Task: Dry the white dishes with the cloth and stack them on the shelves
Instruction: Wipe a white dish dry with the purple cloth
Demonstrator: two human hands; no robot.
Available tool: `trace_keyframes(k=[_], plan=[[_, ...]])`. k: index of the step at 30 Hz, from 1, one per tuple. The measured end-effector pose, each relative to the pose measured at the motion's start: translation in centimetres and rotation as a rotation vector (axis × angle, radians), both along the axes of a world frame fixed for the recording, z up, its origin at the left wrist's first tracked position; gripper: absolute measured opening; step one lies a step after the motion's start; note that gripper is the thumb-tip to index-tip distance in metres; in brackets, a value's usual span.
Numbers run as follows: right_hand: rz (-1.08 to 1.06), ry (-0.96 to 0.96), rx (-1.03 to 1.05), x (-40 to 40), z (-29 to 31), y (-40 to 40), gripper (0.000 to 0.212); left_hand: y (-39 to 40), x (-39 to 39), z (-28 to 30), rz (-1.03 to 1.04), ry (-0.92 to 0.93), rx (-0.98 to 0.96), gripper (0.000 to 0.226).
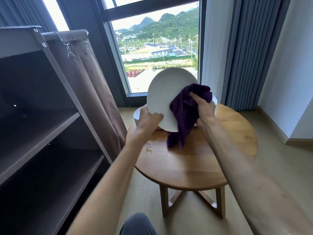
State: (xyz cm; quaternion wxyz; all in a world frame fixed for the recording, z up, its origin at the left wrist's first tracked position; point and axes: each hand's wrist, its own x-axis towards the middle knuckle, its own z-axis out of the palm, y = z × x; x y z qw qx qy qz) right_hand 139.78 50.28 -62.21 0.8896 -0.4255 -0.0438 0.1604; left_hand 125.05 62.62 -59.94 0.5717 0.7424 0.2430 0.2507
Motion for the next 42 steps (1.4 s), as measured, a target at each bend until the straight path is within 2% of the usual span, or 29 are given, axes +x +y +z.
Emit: trace_keyframes(k=[2,4,6,8,9,12,14,17,20,22,23,25,28,31,33,35,38,40,42], plan=[[0.025,-0.143,-0.095,0.8,0.6,-0.6,0.036,2.1,-0.8,2.3,-0.189,0.193,0.176,0.031],[0.042,-0.203,-0.156,0.5,0.8,-0.3,0.034,3.4,-1.2,4.4,-0.247,0.261,0.262,0.026],[-0.014,-0.128,-0.096,-0.3,1.0,0.7,0.031,3.4,-1.1,4.6,-0.137,0.055,0.177,0.034],[-0.059,0.045,0.037,-1.1,1.1,2.3,0.031,1.8,-0.6,2.7,0.114,-0.249,-0.015,0.049],[-0.074,0.154,0.110,-1.8,0.9,3.2,0.031,0.6,-0.2,1.2,0.202,-0.335,-0.120,0.052],[-0.030,0.348,0.200,-4.1,-0.7,5.8,0.027,-2.5,1.6,-2.3,0.277,-0.369,-0.300,0.044],[0.026,0.347,0.179,-4.9,-1.9,6.2,0.024,-2.4,1.7,-2.5,0.289,-0.336,-0.215,0.040],[0.025,0.268,0.130,-3.8,-2.5,4.3,0.031,0.3,-0.5,-0.4,0.095,-0.190,0.110,0.037],[0.019,-0.021,-0.042,-1.7,-2.4,2.1,0.042,3.3,-2.7,3.5,-0.213,0.225,0.451,0.027],[0.032,-0.148,-0.144,-1.8,-1.9,2.0,0.045,4.7,-2.8,5.8,-0.315,0.431,0.535,0.034],[0.017,-0.157,-0.139,-2.0,-1.7,2.2,0.043,5.2,-2.6,6.5,-0.320,0.445,0.513,0.034],[-0.048,-0.095,-0.075,-2.5,-1.3,2.8,0.038,5.0,-2.4,6.4,-0.236,0.259,0.392,0.033],[-0.084,0.127,0.084,-2.7,-1.2,3.8,0.035,3.0,-2.5,1.7,-0.012,-0.198,0.098,0.050],[-0.060,0.232,0.102,-3.1,-1.4,4.5,0.033,0.4,-1.8,-2.5,0.015,-0.357,-0.043,0.052],[-0.064,0.129,0.026,-2.8,-1.3,4.4,0.032,0.7,-2.0,-2.0,0.003,-0.359,0.001,0.052],[-0.122,-0.062,-0.122,-1.7,-0.7,3.5,0.037,2.6,-2.5,-0.5,-0.109,-0.260,0.172,0.049],[-0.139,-0.449,-0.349,-0.6,0.9,2.5,0.047,4.9,-3.1,2.0,-0.308,0.042,0.402,0.037],[-0.098,-0.753,-0.448,-0.9,2.4,3.1,0.053,5.0,-2.5,3.5,-0.380,0.257,0.458,0.027],[-0.054,-0.994,-0.520,-1.6,3.7,3.9,0.053,5.2,-1.9,4.6,-0.398,0.356,0.462,0.023]])
